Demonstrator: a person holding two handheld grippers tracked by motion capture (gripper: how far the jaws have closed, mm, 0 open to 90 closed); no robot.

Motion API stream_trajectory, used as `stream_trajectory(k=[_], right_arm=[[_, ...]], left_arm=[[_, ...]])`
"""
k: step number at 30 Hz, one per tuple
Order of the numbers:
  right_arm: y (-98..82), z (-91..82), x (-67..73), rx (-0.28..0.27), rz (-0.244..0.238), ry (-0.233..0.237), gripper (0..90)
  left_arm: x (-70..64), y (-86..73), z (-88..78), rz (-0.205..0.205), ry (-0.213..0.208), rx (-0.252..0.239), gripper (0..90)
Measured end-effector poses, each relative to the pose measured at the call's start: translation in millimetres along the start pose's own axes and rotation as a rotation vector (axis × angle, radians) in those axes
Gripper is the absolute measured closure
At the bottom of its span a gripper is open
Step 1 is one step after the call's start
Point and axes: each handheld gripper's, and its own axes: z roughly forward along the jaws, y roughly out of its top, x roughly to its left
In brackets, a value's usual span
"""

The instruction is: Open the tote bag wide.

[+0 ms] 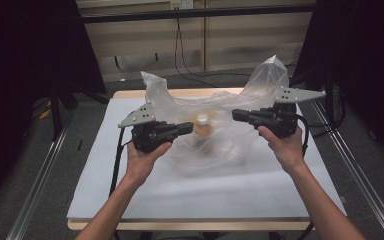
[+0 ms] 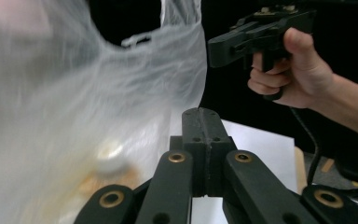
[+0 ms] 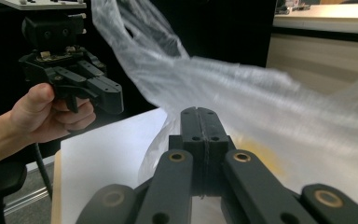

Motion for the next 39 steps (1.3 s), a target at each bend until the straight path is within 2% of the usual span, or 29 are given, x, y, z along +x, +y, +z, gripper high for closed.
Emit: stream_trajectory(k=[4,9,13,14,19,20,23,30,34,36,38,39], right_arm=[[12.3,1.0,-5.1,-0.009,-0.003,-0.015,90.0],[26.4,7.8,-13.4,-0.006,-0.006,-0.038,90.0],[37.6,14.6,-20.0,-0.003,-0.001,-0.058,90.0],[40.1,16.5,-21.5,0.003,0.001,-0.066,90.0],[46.9,27.7,-29.2,0.021,0.009,-0.084,90.0],[47.0,29.9,-30.0,0.026,0.011,-0.085,90.0],[42.8,36.9,-31.7,0.054,0.013,-0.091,90.0],[15.7,50.0,-31.6,0.111,0.037,-0.067,90.0],[5.1,59.3,-30.9,0.140,0.040,-0.063,90.0],[0.3,64.4,-30.7,0.154,0.042,-0.061,90.0],[-2.4,68.3,-30.5,0.162,0.045,-0.055,90.0],[-3.7,70.7,-29.9,0.164,0.043,-0.052,90.0]], left_arm=[[2.3,9.8,4.3,0.004,-0.009,-0.027,90.0],[7.7,20.5,9.9,0.028,0.004,-0.017,90.0],[18.9,25.7,13.0,0.028,0.013,-0.013,90.0],[21.8,26.5,13.4,0.017,0.011,-0.011,90.0],[29.4,27.6,13.2,-0.004,0.026,-0.022,90.0],[29.9,27.4,12.6,0.000,0.032,-0.008,90.0],[31.8,25.1,12.9,-0.008,0.041,-0.011,90.0],[35.3,20.3,15.0,-0.018,0.057,0.003,90.0],[33.5,21.7,20.6,-0.036,0.035,-0.011,90.0],[31.4,25.1,25.4,-0.022,0.030,-0.019,90.0],[31.0,28.4,28.7,-0.027,0.036,-0.021,90.0],[32.2,30.3,31.0,-0.016,0.048,-0.014,90.0]])
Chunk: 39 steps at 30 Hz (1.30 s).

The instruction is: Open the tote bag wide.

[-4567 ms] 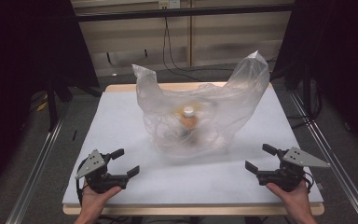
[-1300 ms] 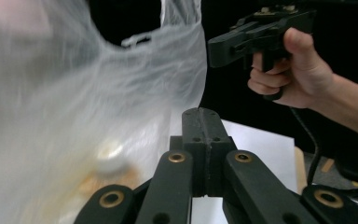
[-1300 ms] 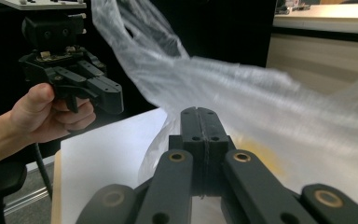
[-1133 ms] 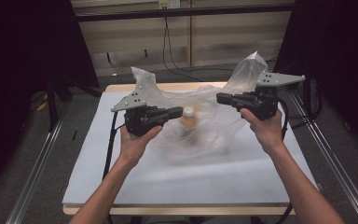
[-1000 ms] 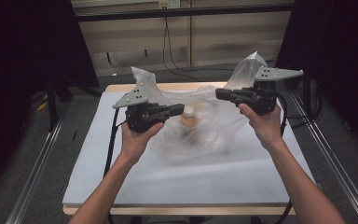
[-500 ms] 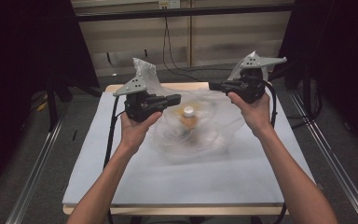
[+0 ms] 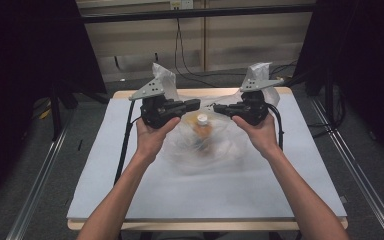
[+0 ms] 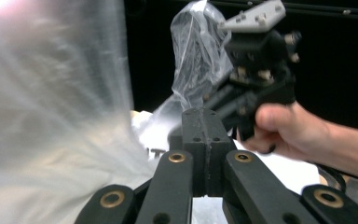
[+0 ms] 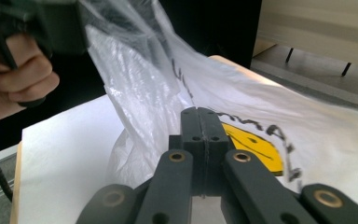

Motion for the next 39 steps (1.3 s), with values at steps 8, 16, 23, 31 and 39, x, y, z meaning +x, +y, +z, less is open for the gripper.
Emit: stream_trajectory(k=[8,16,23,31,39], right_arm=[[-15.9,15.5,10.3,0.035,-0.010,0.043,90.0],[-34.1,25.5,10.7,0.049,0.004,0.055,90.0],[-37.8,21.1,1.2,0.011,0.039,0.036,90.0],[-41.5,24.9,-17.0,-0.027,0.098,-0.014,90.0],[-54.1,38.3,-18.5,0.007,0.110,-0.021,90.0]], left_arm=[[19.4,-20.0,10.5,-0.053,0.035,0.064,90.0],[31.3,-47.8,23.2,-0.095,0.063,0.130,90.0],[40.9,-63.1,25.5,-0.124,0.058,0.154,90.0],[46.6,-76.5,27.7,-0.143,0.069,0.188,90.0],[49.2,-92.0,23.5,-0.162,0.074,0.210,90.0]])
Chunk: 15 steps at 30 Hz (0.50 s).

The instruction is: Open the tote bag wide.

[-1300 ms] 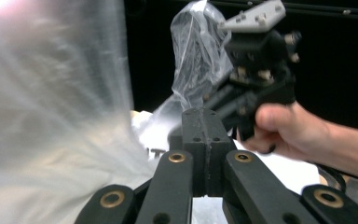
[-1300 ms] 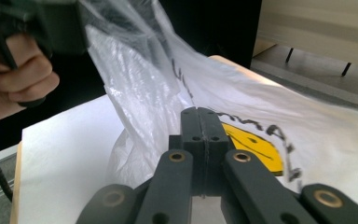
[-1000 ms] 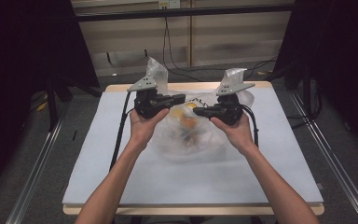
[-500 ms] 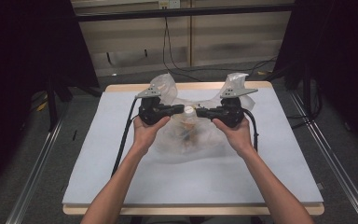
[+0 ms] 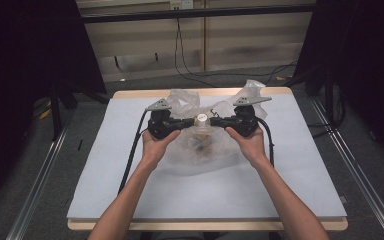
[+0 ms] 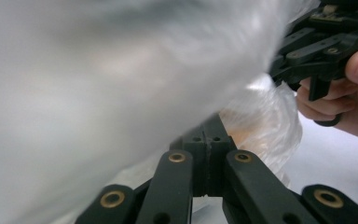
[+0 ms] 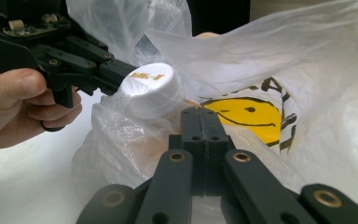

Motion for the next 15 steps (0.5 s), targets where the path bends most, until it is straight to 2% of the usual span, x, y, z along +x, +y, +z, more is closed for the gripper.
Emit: stream_trajectory(k=[2,4,7,10,12,15], right_arm=[[-1.3,-1.1,-0.7,0.003,0.003,0.006,90.0],[-3.4,-2.0,0.5,0.026,-0.017,-0.011,90.0],[-11.6,-1.2,-0.8,0.069,-0.026,-0.023,90.0],[-20.2,0.5,-5.7,0.079,-0.008,-0.023,90.0],[-24.4,4.1,-9.8,0.114,-0.028,-0.072,90.0],[-28.4,8.1,-17.2,0.130,-0.017,-0.071,90.0]], left_arm=[[-0.5,-3.0,-1.1,0.017,-0.003,0.022,90.0],[-1.1,-7.8,-0.5,0.030,0.003,0.048,90.0],[3.3,-18.2,1.2,0.011,0.003,0.066,90.0],[7.0,-29.5,6.7,0.005,0.005,0.104,90.0],[8.4,-35.3,12.4,0.014,0.021,0.161,90.0],[12.1,-40.3,16.9,0.001,0.025,0.169,90.0]])
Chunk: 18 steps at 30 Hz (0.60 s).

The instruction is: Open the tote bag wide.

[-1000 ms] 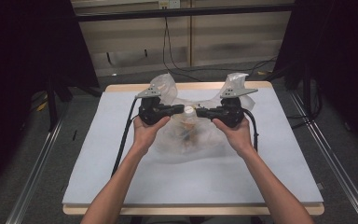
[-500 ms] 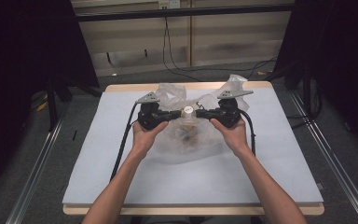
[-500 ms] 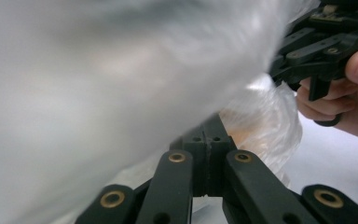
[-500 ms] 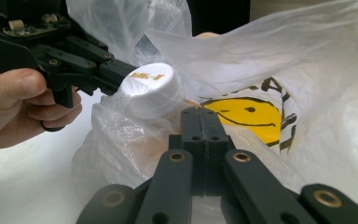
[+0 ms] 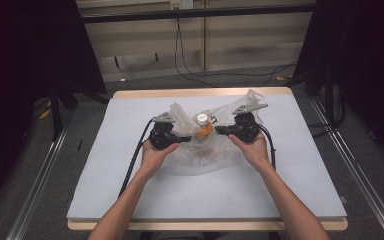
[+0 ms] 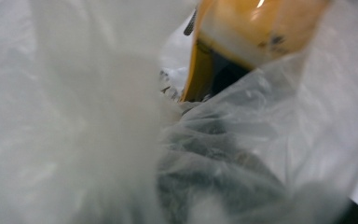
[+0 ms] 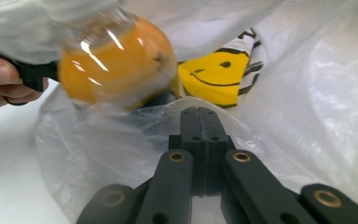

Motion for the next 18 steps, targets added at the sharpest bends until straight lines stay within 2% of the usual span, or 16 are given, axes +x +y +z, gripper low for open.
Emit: stream_trajectory(k=[3,5,7,9,12,14,16,17,18], right_arm=[[-5.8,6.9,-4.8,0.006,0.026,0.007,90.0],[-13.8,16.3,-8.0,0.044,0.018,0.003,90.0],[-17.4,19.5,-9.5,0.055,0.023,0.000,90.0],[-25.5,25.9,-14.4,0.072,0.021,0.008,90.0],[-36.5,32.4,-21.6,0.090,0.047,0.019,90.0],[-41.0,34.9,-22.4,0.104,0.050,0.024,90.0],[-46.6,39.3,-23.5,0.154,0.037,0.009,90.0],[-47.8,38.0,-25.6,0.145,0.062,0.008,90.0],[-47.8,38.0,-25.6,0.145,0.062,0.008,90.0]], left_arm=[[3.2,-5.8,5.8,-0.008,-0.001,0.026,90.0],[5.2,-11.1,9.0,-0.015,0.001,0.038,90.0],[6.8,-17.3,12.2,-0.030,-0.003,0.058,90.0],[9.1,-23.4,14.4,-0.028,0.012,0.090,90.0],[13.0,-32.4,15.3,-0.052,0.006,0.090,90.0],[15.0,-35.1,16.6,-0.059,0.012,0.109,90.0],[16.7,-39.6,19.7,-0.067,0.009,0.120,90.0],[18.7,-41.7,19.1,-0.083,-0.001,0.105,90.0],[20.2,-42.9,17.9,-0.094,-0.006,0.102,90.0]])
